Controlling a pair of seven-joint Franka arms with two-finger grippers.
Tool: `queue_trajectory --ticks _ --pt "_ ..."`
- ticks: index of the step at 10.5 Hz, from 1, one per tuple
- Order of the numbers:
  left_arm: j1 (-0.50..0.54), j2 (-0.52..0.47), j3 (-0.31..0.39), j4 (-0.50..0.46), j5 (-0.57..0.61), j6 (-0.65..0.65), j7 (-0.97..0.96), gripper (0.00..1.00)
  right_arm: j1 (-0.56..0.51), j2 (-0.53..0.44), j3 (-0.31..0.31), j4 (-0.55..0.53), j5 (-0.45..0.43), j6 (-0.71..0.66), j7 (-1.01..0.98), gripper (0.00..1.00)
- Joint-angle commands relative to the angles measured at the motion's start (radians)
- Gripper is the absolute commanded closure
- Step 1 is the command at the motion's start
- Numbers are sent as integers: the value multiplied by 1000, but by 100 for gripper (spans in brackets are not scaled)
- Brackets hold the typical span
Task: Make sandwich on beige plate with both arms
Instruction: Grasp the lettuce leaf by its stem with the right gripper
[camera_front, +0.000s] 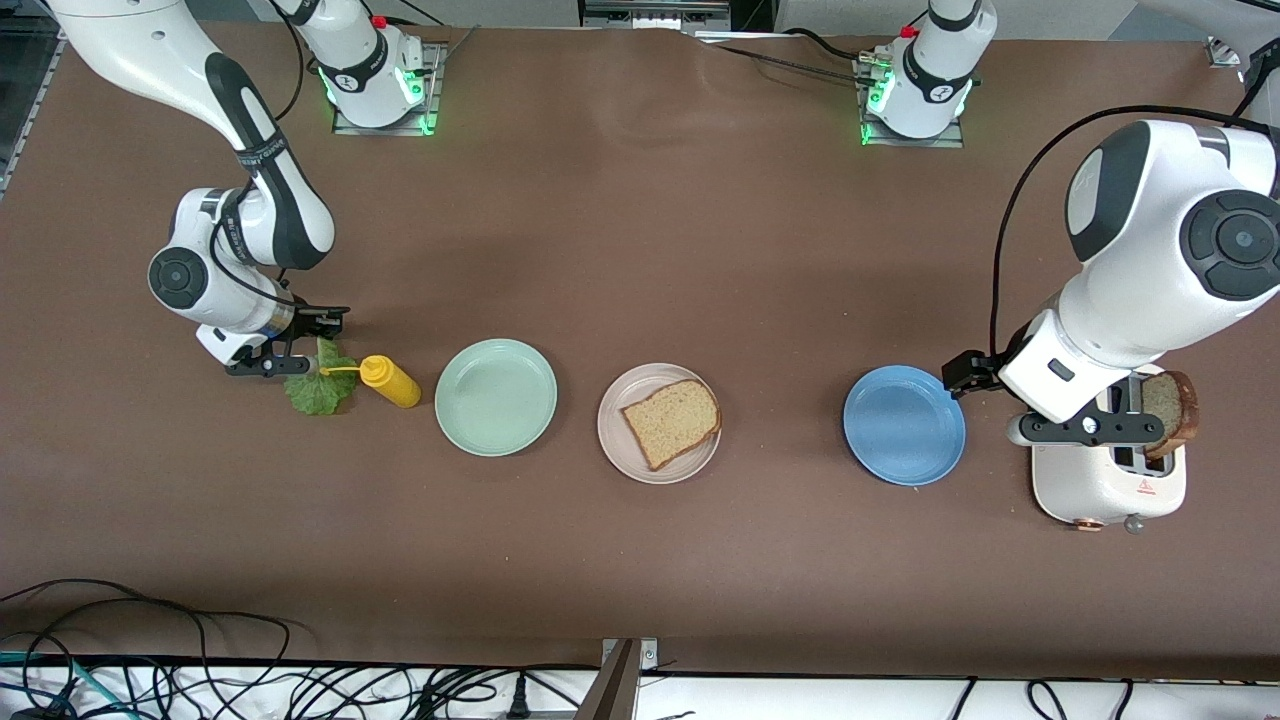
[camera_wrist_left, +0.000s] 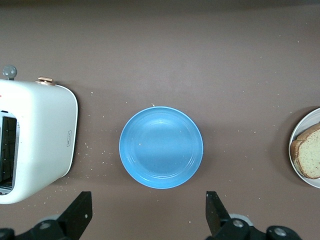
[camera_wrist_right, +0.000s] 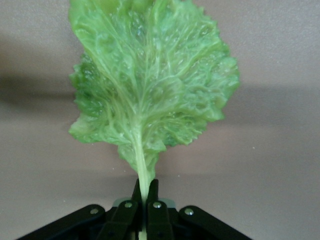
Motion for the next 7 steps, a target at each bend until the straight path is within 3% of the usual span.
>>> queue_trajectory --ticks 1,3,7 --pt "9 -21 -9 -13 27 -12 22 0 -1 -16 2 81 -14 -100 -13 100" --pt "9 -21 -8 -13 29 -12 24 0 -1 -12 2 283 -13 -383 -10 100" --pt "9 -21 -9 -13 29 -12 24 0 10 -16 14 612 -4 -767 8 100"
